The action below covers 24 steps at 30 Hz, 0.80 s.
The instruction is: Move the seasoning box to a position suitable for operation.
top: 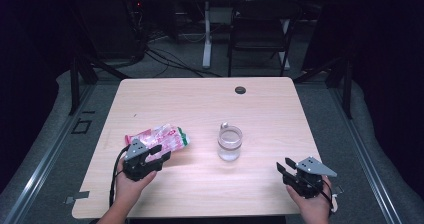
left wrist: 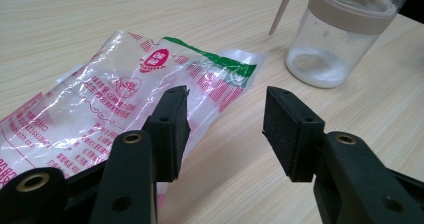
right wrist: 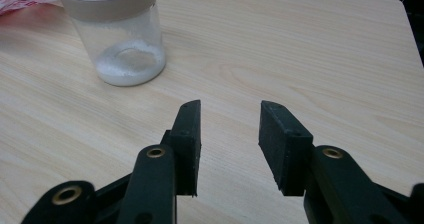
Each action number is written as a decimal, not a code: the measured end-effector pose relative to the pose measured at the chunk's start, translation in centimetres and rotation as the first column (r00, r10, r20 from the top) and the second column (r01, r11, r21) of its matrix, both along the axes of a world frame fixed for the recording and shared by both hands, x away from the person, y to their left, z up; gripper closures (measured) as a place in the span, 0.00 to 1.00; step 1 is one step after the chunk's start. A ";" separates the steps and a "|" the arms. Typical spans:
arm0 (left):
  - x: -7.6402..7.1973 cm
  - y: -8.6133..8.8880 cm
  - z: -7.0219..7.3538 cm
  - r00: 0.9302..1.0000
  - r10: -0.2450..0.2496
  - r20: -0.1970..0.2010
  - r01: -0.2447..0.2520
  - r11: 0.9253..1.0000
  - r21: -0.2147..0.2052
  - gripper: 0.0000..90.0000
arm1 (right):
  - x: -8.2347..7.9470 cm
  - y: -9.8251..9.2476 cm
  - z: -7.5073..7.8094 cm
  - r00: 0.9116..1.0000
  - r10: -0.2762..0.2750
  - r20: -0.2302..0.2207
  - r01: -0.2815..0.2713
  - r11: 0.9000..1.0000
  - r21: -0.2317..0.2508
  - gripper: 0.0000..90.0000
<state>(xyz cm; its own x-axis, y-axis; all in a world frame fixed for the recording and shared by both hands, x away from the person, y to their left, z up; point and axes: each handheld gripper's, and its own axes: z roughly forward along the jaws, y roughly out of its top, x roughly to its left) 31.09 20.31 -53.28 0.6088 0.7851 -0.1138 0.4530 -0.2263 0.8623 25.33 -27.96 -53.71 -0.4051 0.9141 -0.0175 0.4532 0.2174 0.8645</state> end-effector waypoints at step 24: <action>0.0 -3.9 1.2 1.000 -0.024 -0.015 0.024 1.000 -0.013 0.93 | 4.1 5.0 0.7 0.995 0.097 0.032 -0.098 0.995 0.029 0.98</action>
